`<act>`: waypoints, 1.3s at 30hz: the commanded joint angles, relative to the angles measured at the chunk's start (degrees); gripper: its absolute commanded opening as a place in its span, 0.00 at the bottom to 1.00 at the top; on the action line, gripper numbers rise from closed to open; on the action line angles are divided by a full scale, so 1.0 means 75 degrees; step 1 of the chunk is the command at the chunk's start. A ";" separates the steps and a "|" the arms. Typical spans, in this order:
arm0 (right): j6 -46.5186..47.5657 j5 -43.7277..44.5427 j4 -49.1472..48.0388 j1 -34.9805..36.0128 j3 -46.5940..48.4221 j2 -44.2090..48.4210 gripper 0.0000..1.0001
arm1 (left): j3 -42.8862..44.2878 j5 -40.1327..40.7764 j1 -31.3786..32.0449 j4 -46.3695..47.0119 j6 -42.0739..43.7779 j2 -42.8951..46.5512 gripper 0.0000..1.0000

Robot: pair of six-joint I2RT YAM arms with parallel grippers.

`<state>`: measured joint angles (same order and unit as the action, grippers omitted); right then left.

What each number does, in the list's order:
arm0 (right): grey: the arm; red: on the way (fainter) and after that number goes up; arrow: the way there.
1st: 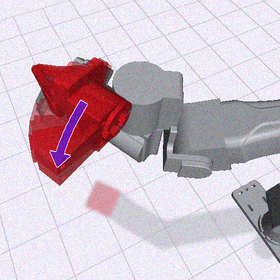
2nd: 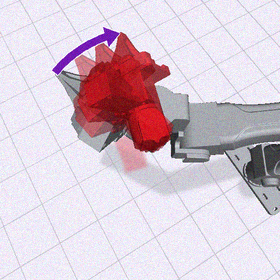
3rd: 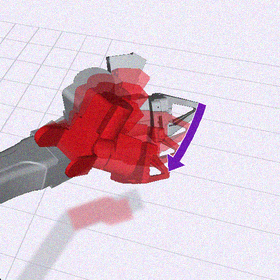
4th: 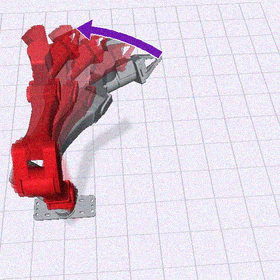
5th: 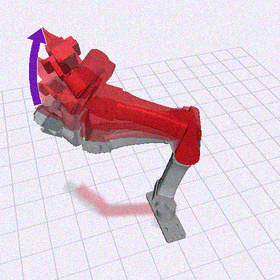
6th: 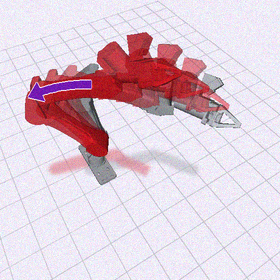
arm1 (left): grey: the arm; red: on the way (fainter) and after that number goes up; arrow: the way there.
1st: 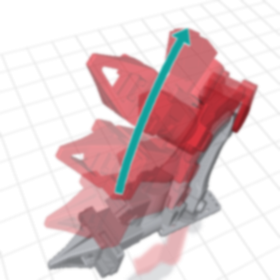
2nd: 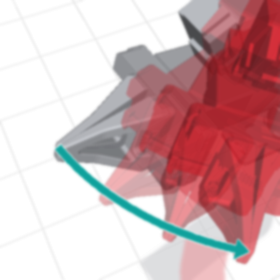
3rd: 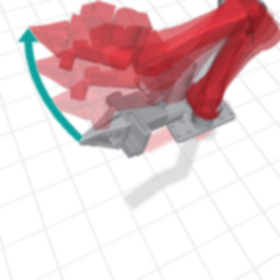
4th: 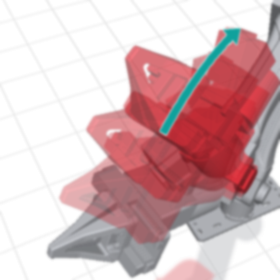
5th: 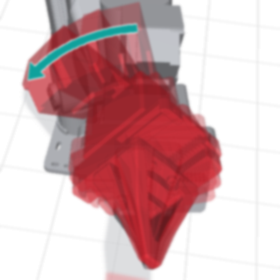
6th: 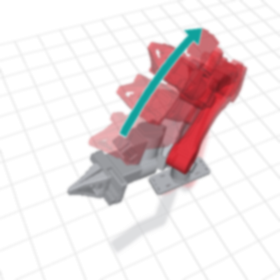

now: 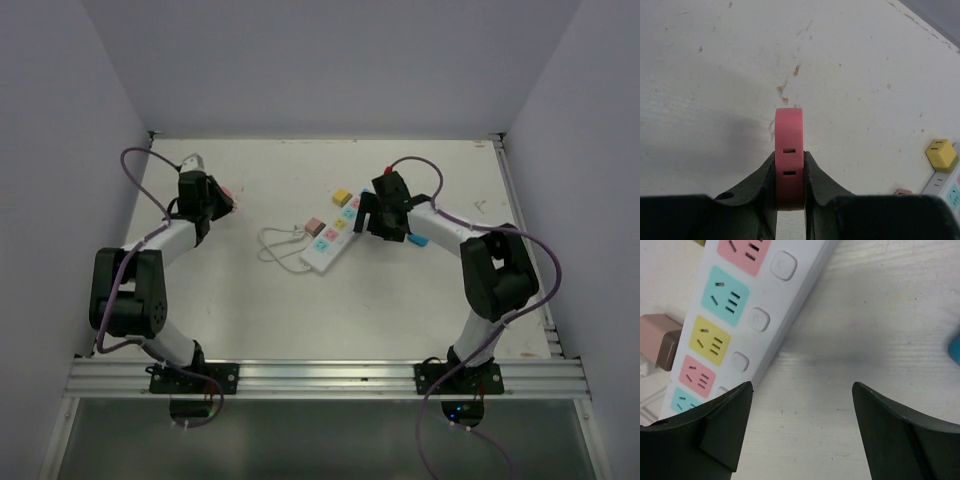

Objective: Pull the plug off the socket

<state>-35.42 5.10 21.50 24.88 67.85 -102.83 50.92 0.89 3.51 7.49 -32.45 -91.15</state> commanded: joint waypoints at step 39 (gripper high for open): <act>-0.1089 0.2035 0.1105 0.1837 -0.0389 0.1359 0.99 | -0.0613 -0.0294 -0.1476 -0.0962 -0.1488 0.0818 0.99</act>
<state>-39.31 12.36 26.30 35.77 60.64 -92.84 44.47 -5.69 -7.07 7.92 -45.87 -91.70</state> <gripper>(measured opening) 0.975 0.994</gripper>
